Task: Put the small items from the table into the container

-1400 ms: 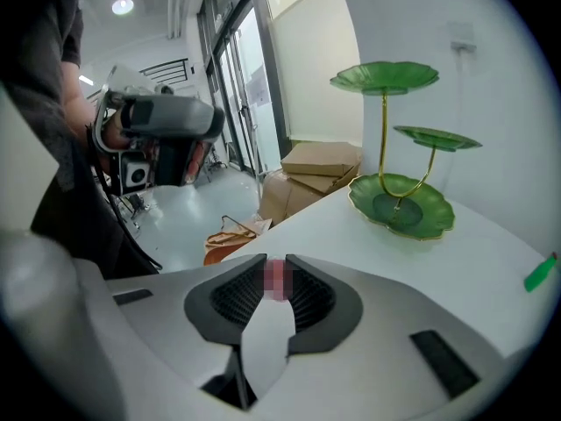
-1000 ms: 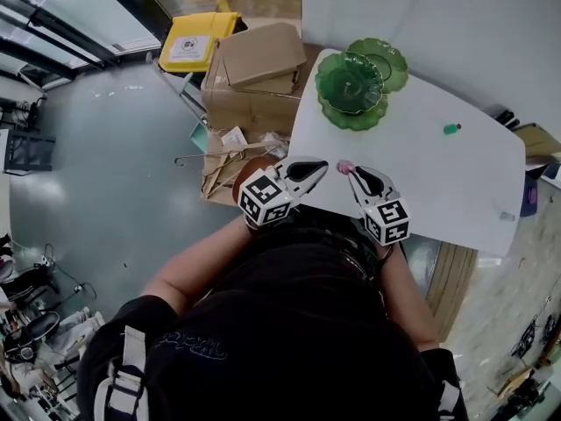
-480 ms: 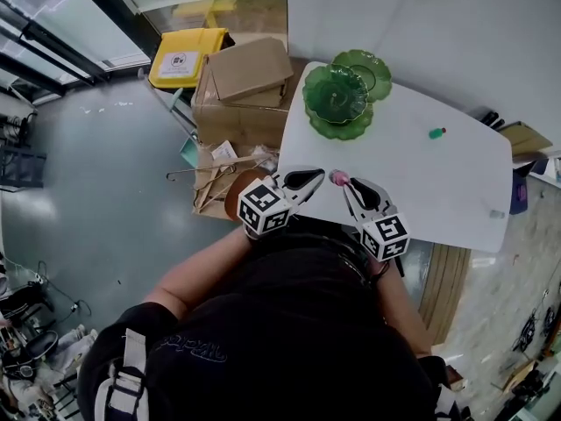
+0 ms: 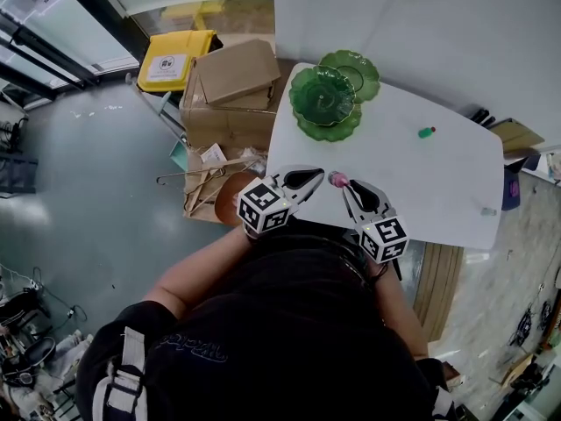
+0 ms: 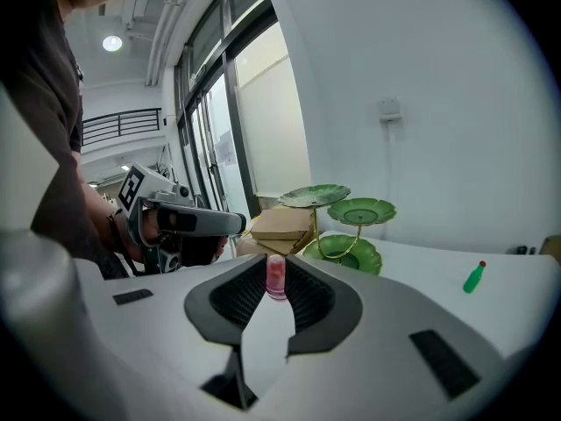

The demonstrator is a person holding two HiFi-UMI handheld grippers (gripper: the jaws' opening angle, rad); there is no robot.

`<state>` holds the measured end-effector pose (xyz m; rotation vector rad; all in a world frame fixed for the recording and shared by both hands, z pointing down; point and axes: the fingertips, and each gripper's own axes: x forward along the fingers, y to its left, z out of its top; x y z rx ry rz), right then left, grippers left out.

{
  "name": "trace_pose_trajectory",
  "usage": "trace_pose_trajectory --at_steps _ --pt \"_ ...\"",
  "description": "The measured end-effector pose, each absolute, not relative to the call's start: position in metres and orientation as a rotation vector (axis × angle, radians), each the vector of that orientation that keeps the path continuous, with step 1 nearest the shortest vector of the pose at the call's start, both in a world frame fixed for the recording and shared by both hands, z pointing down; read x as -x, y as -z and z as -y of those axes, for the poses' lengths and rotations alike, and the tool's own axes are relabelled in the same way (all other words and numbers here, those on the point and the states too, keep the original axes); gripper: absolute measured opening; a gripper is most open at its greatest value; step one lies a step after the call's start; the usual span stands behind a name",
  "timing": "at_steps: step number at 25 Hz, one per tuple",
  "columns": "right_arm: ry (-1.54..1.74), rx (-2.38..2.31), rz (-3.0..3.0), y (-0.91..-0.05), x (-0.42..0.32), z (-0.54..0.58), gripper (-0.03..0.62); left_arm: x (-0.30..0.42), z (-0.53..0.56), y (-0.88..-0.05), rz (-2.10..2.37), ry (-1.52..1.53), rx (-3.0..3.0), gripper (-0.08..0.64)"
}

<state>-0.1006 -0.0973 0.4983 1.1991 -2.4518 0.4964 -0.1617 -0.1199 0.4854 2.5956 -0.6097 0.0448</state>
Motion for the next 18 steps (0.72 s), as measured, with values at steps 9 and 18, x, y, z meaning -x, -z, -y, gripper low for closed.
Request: trace_pose_trajectory --at_steps 9,18 --pt "-0.515 -1.221 2.472 -0.498 0.051 0.107 0.072 0.109 0.133 -0.48 0.596 -0.063 -2.62 0.005" --pt "-0.499 -1.128 2.53 -0.489 -0.021 0.13 0.072 0.037 0.144 -0.474 0.686 -0.061 -2.599 0.005"
